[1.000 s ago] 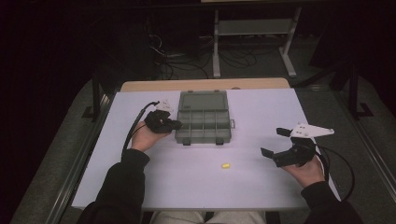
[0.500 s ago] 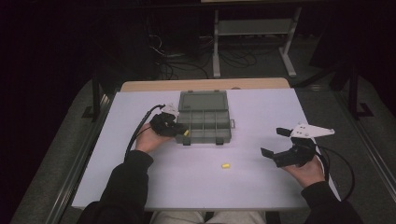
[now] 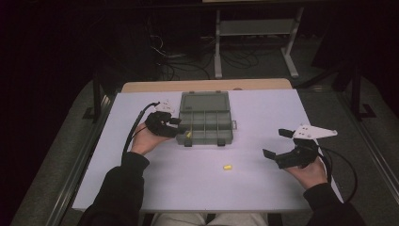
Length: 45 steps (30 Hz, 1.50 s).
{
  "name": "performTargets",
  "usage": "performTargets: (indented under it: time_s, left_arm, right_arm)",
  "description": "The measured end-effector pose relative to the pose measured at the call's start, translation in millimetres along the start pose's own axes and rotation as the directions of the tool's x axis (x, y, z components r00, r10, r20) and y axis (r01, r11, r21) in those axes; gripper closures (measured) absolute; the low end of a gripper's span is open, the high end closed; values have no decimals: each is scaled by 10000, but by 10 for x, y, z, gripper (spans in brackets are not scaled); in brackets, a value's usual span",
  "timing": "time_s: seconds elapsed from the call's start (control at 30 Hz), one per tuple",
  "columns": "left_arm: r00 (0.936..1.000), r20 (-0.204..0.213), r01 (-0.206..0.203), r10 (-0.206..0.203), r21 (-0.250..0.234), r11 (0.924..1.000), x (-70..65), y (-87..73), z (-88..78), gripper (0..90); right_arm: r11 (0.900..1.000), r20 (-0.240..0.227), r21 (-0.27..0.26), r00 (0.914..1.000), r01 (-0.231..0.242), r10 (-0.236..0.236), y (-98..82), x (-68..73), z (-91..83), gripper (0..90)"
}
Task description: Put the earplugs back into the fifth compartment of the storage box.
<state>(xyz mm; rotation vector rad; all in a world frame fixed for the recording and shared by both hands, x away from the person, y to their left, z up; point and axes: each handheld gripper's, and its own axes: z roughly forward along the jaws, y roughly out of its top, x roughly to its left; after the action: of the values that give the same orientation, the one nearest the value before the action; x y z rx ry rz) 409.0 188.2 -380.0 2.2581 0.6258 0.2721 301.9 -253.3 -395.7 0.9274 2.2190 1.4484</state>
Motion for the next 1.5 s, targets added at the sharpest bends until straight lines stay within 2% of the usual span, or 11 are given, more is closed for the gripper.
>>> performTargets:
  time_s: [0.23, 0.3, 0.43, 0.57, 0.6, 0.67, 0.8, 1.03, 1.07, 1.23, 1.5]
  left_arm:
    - [9997, -74, -251, 248, -418, 9988, -117, 68, -70, 347]
    - [9995, 141, -263, 273, -633, 9976, -173, 99, -90, 313]
    - [9990, 213, -384, 400, -694, 9968, -224, 124, -100, 250]
    - [9973, 476, -521, 557, -739, 9959, -317, 156, -101, 196]
    - [9954, 626, -690, 731, -655, 9955, -373, 166, -91, 186]
    - [9933, 801, -777, 828, -646, 9949, -423, 177, -81, 169]
    - [9898, 1060, -866, 953, -836, 9927, -516, 204, -50, 143]
    - [9855, 1350, -918, 1025, -829, 9923, -626, 223, 46, 81]
    - [9831, 1521, -909, 1014, -745, 9931, -661, 223, 87, 70]
    - [9785, 1718, -1052, 1145, -620, 9925, -753, 233, 174, 27]
    - [9653, 2027, -1605, 1647, -372, 9863, -940, 284, 356, 0]
  right_arm:
    - [10000, -3, -34, 10000, 0, 0, 1, -2, -5, 0]
    - [10000, -2, -25, 10000, -8, 8, 1, -2, -3, 0]
    - [10000, -7, -2, 10000, -5, 5, 1, 0, 0, 0]
    - [10000, 7, -4, 10000, -6, 6, 1, 0, -1, 0]
    - [10000, 7, -9, 10000, -12, 12, 1, -1, -1, 0]
    - [10000, 10, -4, 10000, -16, 16, 1, -2, -1, 0]
    - [10000, 15, -18, 10000, -2, 2, 2, 0, -3, 0]
    - [10000, 19, -32, 10000, -9, 9, 1, -3, -5, 0]
    - [10000, 13, -29, 10000, -3, 3, 2, -3, -5, 0]
    - [10000, 20, -46, 10000, 21, -21, 2, -4, -7, 0]
    - [10000, 8, -65, 10000, 25, -25, 4, -5, -9, 0]
